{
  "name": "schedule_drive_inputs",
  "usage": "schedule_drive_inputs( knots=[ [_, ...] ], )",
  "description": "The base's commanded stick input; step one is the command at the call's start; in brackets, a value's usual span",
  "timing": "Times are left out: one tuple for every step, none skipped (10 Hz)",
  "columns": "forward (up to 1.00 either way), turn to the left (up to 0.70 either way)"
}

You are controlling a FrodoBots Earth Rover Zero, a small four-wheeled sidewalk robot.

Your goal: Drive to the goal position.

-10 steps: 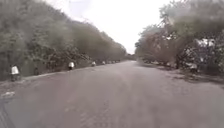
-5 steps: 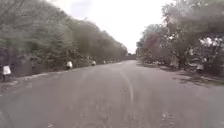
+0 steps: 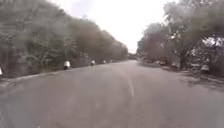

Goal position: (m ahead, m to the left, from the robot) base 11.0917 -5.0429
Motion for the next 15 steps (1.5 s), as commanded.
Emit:
schedule_drive_inputs(
  knots=[
    [0.70,0.00],
    [0.70,0.00],
    [0.70,0.00],
    [0.70,0.00],
    [0.70,0.00],
    [0.70,0.00],
    [0.70,0.00],
    [0.70,0.00],
    [0.70,0.00],
    [0.70,0.00],
    [0.70,0.00],
    [0.70,0.00],
    [0.70,0.00],
    [0.70,0.00],
    [0.70,0.00]
  ],
)
